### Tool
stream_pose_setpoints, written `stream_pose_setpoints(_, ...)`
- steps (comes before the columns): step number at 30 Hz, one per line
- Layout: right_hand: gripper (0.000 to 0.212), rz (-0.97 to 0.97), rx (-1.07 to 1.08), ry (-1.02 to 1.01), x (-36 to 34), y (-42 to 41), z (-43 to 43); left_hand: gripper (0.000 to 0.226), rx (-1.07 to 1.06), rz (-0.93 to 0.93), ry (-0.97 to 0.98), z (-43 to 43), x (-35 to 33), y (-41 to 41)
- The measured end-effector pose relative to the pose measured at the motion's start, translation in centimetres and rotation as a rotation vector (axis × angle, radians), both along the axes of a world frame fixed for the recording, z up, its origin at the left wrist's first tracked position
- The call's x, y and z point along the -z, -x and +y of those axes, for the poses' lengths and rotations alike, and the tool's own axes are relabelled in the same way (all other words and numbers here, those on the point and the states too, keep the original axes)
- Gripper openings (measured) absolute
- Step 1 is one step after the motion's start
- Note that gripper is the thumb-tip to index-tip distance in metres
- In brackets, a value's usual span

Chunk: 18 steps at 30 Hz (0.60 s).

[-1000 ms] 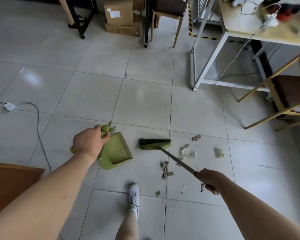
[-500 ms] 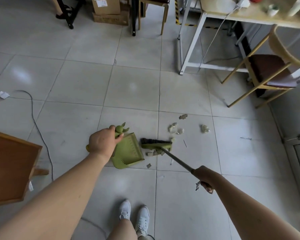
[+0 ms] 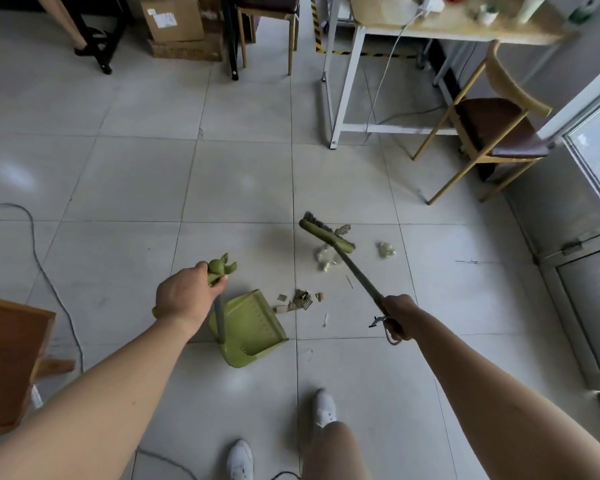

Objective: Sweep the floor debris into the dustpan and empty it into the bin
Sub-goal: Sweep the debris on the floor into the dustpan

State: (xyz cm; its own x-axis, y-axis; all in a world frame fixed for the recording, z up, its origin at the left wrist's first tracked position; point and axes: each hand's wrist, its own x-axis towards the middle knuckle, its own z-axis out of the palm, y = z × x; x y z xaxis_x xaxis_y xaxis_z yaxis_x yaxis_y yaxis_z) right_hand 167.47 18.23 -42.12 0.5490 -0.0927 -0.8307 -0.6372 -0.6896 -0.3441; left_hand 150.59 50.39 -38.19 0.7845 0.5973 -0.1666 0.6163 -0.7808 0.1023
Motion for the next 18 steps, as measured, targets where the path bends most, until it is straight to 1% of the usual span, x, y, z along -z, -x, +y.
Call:
stream_pose_setpoints(4, 0.021, -0.019, 0.032, 0.002, 1.2, -5.8, -1.5, 0.037, -0.075, 0.004, 0.055, -2.0, 0.4, -4.1)
stream_pose_setpoints(10, 0.023, 0.017, 0.051, 0.033, 3.8, -16.6, -4.7, 0.038, -0.089, 0.047, -0.013, -3.5, 1.2, -11.4)
stream_pose_setpoints(14, 0.027, 0.086, 0.149, 0.048, 5.1, -23.1, -6.8, 0.040, -0.148, 0.034, -0.026, -4.7, 2.0, -14.6)
stream_pose_setpoints(18, 0.033, 0.209, 0.279, -0.001, 6.7, -26.6, -7.1, 0.041, -0.115, 0.065, -0.067, -5.7, 2.7, -16.3)
